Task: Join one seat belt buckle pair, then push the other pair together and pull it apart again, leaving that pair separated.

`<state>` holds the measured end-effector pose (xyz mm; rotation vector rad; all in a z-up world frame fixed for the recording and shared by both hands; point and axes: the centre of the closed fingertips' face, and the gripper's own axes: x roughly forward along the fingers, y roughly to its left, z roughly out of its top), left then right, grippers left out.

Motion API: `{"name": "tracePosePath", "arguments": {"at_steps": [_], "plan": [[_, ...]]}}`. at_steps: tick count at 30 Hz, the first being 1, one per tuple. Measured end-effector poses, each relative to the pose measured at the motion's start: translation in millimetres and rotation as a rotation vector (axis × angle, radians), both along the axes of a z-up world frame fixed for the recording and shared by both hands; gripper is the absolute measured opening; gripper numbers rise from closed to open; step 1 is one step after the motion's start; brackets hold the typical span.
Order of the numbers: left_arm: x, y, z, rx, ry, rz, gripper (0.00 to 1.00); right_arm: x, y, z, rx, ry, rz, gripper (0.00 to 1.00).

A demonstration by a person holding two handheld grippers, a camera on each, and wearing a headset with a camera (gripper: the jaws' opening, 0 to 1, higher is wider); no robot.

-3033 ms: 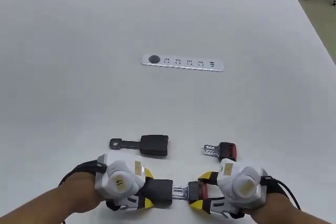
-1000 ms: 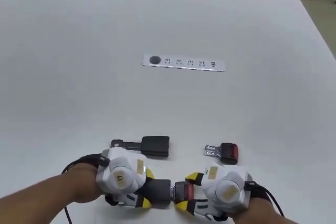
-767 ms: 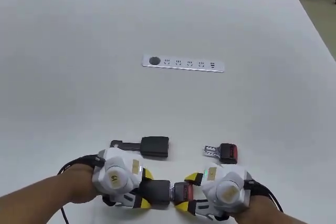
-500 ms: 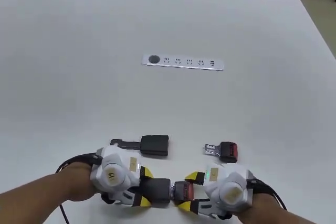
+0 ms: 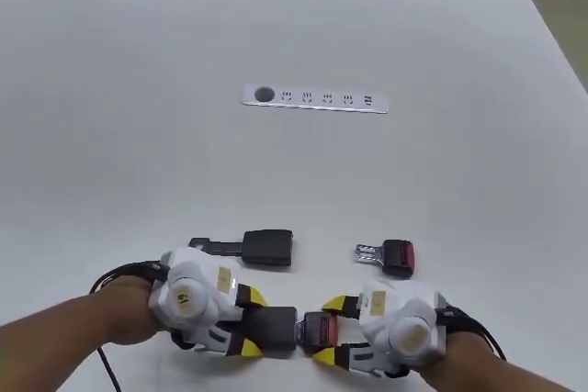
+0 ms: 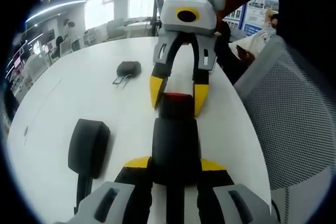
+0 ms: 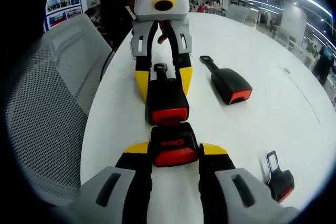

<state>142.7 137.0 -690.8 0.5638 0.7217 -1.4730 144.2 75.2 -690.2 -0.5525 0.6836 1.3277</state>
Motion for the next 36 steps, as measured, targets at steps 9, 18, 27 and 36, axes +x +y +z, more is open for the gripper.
{"name": "tracePosePath", "arguments": {"at_steps": [9, 18, 27, 36], "plan": [[-1.3, 0.8, 1.9, -0.015, 0.002, -0.009, 0.33, 0.0, 2.2, 4.0, 0.020, -0.003, 0.000, 0.33], [1.5, 2.6, -0.4, -0.016, 0.002, -0.012, 0.33, 0.5, 3.3, 4.6, 0.041, -0.001, -0.019, 0.33], [1.4, 2.4, 1.2, -0.002, -0.015, -0.016, 0.33, 0.5, 5.3, 6.8, 0.058, -0.001, -0.037, 0.34], [2.6, 2.8, -1.1, 0.061, -0.052, -0.018, 0.34, 0.5, 6.2, 7.0, 0.053, 0.001, -0.053, 0.35]]}}
